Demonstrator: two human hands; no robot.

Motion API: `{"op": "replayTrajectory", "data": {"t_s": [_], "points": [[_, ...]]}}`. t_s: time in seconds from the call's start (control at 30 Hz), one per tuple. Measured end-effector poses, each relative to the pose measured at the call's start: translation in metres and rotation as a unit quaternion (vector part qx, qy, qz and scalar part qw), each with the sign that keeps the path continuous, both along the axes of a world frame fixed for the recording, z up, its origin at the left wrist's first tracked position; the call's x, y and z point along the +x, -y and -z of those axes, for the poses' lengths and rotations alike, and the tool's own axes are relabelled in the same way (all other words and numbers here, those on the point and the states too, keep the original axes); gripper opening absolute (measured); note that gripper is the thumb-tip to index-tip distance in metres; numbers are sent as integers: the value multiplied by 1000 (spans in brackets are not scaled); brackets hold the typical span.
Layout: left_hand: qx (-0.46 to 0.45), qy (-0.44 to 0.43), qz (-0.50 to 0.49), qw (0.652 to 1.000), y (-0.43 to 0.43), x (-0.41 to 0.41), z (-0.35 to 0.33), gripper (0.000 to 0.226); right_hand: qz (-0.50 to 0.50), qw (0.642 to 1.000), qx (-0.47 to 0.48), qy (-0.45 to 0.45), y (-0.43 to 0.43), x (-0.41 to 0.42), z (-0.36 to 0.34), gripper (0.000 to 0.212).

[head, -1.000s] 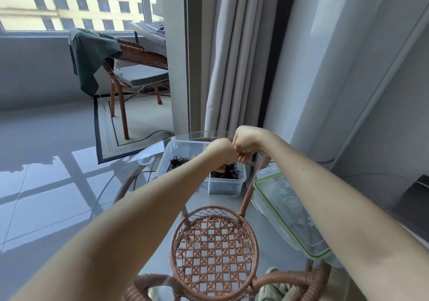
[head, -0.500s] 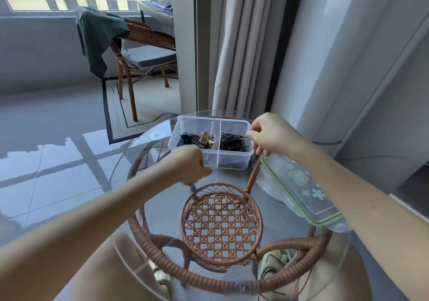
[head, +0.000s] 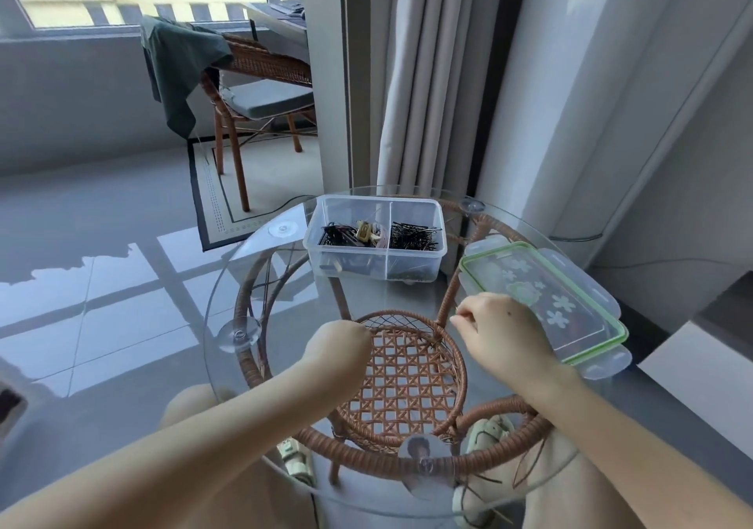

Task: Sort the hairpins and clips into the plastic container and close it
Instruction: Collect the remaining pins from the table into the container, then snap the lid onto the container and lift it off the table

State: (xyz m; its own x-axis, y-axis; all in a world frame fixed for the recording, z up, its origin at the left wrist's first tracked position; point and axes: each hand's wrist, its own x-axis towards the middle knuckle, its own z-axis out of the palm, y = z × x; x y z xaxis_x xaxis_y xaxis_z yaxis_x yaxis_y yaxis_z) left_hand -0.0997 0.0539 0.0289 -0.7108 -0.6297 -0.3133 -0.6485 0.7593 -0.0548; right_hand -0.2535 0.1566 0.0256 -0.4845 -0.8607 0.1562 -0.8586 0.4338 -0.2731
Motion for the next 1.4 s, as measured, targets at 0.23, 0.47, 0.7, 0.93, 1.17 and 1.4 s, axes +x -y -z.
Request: {"op": "replayTrajectory", "data": {"t_s": [0.23, 0.47, 0.7, 0.93, 1.17, 1.4], "points": [[-12, -149, 5, 989, 18, -18, -21, 11, 89, 971, 139, -174, -19, -8, 25, 21], [-118, -247, 40, 961, 75, -91, -54, 14, 34, 966, 82, -242, -32, -22, 30, 25], [10, -289, 74, 954, 96, -89, -29, 21, 17, 964, 21, -265, -33, -32, 37, 14], [12, -461, -49, 886, 107, -69, -30, 22, 26, 966, -21, -258, -32, -36, 38, 26], [21, -376, 82, 923, 102, -31, -8, 14, 138, 943, -176, -247, -27, -57, 10, 24], [-8, -427, 132, 895, 59, -5, 12, 15, 180, 880, -430, -88, -31, -75, -58, 19]]}}
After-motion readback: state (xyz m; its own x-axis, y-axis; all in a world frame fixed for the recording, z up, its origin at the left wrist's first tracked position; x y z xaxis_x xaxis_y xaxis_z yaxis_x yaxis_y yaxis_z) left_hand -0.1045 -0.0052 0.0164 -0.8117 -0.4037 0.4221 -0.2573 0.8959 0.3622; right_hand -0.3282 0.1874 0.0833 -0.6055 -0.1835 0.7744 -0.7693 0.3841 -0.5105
